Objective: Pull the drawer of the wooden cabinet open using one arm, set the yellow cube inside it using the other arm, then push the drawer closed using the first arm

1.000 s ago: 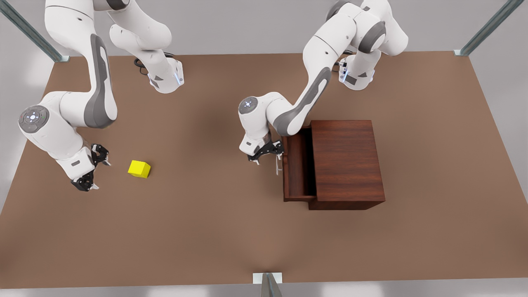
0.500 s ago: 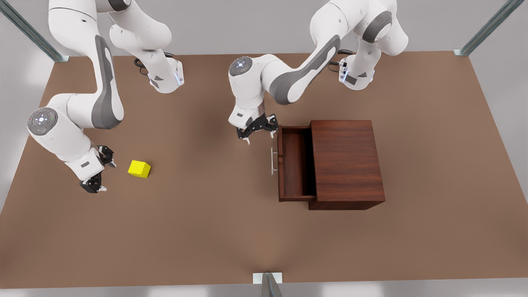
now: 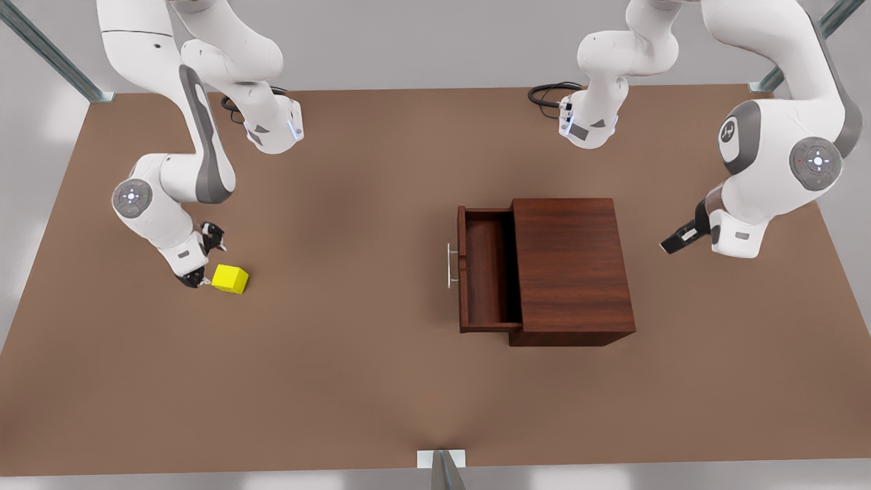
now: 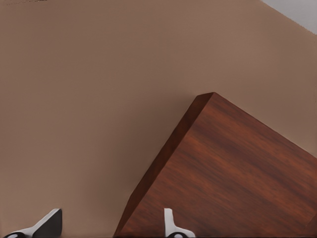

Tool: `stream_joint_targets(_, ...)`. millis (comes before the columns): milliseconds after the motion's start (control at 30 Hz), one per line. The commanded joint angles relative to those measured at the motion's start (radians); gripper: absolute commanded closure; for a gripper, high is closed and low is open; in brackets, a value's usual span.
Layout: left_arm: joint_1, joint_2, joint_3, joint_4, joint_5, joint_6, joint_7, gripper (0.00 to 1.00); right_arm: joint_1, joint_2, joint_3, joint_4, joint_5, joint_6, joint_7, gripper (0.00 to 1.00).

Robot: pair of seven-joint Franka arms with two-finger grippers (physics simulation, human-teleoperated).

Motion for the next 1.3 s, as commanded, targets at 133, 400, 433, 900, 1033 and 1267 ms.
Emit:
stream_joint_targets(133, -0.01, -0.009, 0.005, -0.022, -0.021, 0.001, 0.53, 0.0, -0.041, 0.07, 0.0, -0.003, -0.001, 0.167, 0.145, 0.0)
stream_joint_targets(400, -0.004, -0.011, 0.006, -0.023, -0.02, -0.008, 0.529, 0.0, -0.062, 0.119, -0.002, -0.003, -0.001, 0.071, 0.149, 0.0)
stream_joint_targets(433, -0.004, -0.011, 0.006, -0.023, -0.02, -0.008, 0.527, 0.0, -0.061, 0.126, -0.002, -0.003, -0.001, 0.068, 0.149, 0.0)
stream_joint_targets(900, -0.004, -0.014, 0.006, -0.034, -0.02, -0.005, 0.522, 0.0, -0.062, 0.243, 0.0, -0.005, -0.001, 0.173, 0.138, 0.0)
stream_joint_targets(1033, -0.004, -0.014, 0.006, -0.034, -0.02, -0.005, 0.522, 0.0, -0.067, 0.263, -0.002, -0.005, -0.003, 0.196, 0.135, 0.0)
stream_joint_targets(1267, -0.004, -0.014, 0.006, -0.034, -0.02, -0.005, 0.522, 0.0, -0.084, 0.286, -0.004, -0.022, -0.006, 0.238, 0.037, 0.0)
